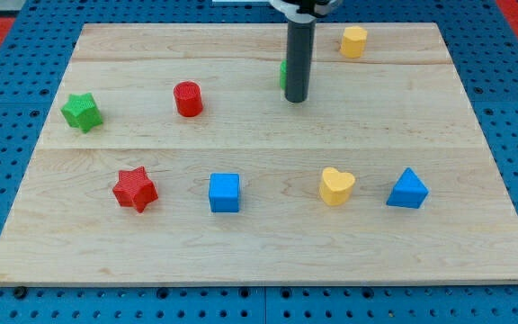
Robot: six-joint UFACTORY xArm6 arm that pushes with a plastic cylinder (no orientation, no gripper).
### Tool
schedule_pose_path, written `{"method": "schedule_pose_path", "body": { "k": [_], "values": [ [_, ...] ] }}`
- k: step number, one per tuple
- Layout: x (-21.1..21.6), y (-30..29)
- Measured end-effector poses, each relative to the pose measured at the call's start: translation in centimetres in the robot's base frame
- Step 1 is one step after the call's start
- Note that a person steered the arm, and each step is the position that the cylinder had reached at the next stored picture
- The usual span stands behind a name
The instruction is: Move the red circle diagonally top right to the green star
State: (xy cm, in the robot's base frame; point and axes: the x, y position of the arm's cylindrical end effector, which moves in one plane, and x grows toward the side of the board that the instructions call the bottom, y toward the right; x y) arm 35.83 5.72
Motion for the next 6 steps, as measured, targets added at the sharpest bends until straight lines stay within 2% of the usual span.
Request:
{"method": "schedule_pose_path", "body": {
  "k": [1,2,4,5,6],
  "values": [
    [0.5,3.4],
    [1.6,3.0],
    [5.1,-7.9],
    [4.3,-13.8],
    [2.4,-17.3]
  ]
}}
